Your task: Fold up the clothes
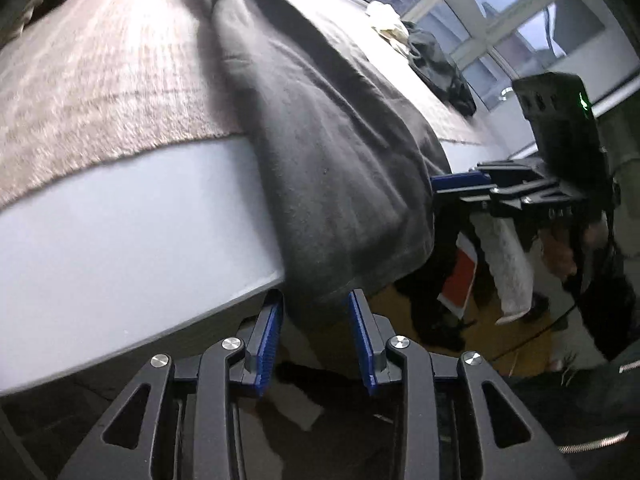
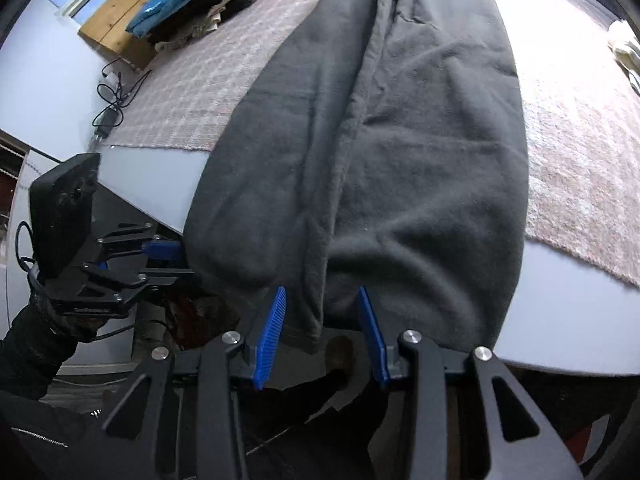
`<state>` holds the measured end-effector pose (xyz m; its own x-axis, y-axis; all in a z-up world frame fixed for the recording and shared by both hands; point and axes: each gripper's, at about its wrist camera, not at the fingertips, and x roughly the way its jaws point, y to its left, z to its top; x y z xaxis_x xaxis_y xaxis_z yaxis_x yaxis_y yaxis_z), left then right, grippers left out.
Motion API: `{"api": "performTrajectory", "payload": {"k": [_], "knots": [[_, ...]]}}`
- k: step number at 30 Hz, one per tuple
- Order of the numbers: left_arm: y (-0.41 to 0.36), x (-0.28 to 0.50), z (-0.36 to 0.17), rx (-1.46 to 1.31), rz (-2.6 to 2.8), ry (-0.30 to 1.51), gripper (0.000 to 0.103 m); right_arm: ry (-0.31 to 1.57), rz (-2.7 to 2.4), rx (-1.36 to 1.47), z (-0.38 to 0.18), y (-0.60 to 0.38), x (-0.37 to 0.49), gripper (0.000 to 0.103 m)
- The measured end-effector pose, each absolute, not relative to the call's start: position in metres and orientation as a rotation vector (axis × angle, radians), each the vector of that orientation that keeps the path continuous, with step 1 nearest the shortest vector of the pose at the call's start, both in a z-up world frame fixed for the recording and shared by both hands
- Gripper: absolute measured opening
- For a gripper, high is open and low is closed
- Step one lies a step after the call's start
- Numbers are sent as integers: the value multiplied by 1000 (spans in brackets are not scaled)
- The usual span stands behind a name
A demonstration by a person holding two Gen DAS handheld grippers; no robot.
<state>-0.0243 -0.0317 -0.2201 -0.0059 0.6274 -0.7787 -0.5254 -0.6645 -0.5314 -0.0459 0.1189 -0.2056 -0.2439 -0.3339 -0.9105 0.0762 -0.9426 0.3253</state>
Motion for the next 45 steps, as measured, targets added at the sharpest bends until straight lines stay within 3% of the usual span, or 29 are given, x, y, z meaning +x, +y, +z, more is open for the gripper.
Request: {"api": "performTrajectory", "payload": {"k": [1, 3, 4, 5, 6, 12, 17, 21, 23, 27, 36, 42, 45], "knots": [[-32, -23, -220, -1450, 1782, -133, 10, -309, -2265, 1738, -206, 118, -47, 38], [-37, -21, -213, -1415, 1765, -201, 5, -290, -2266, 1726, -205, 117, -48, 37], [-39, -19, -209, -1396, 1778, -200, 5, -281, -2265, 1721, -205, 116, -49, 29], [-40, -16, -202, -1382, 1791, -177, 5, -288, -2251, 1722, -206, 116, -50, 10], [-40, -13, -196, -1368, 1803, -152, 4, -300, -2236, 1724, -207, 117, -51, 6], [-45, 0, -146, -1283, 1881, -21, 5, -595, -2126, 1662, -200, 142, -52, 6], [-28, 2, -186, -1399, 1856, 102, 5, -505, -2121, 1785, -222, 139, -51, 4], [-26, 1, -194, -1415, 1851, 145, 6, -456, -2132, 1794, -211, 133, -53, 7], [-40, 2, -185, -1436, 1832, 159, 13, -475, -2113, 1816, -201, 134, -51, 14], [-72, 2, -162, -1463, 1818, 195, 13, -561, -2142, 1706, -153, 148, -35, 31], [-79, -62, -74, -1227, 2019, 239, 15, -313, -2511, 1398, -38, 195, -60, 31], [-2, -150, -79, -1134, 2096, 204, 16, -119, -2585, 1272, -16, 232, -164, 31], [50, -203, -103, -1161, 2132, 204, 16, -132, -2560, 1269, -31, 255, -255, 31]]}}
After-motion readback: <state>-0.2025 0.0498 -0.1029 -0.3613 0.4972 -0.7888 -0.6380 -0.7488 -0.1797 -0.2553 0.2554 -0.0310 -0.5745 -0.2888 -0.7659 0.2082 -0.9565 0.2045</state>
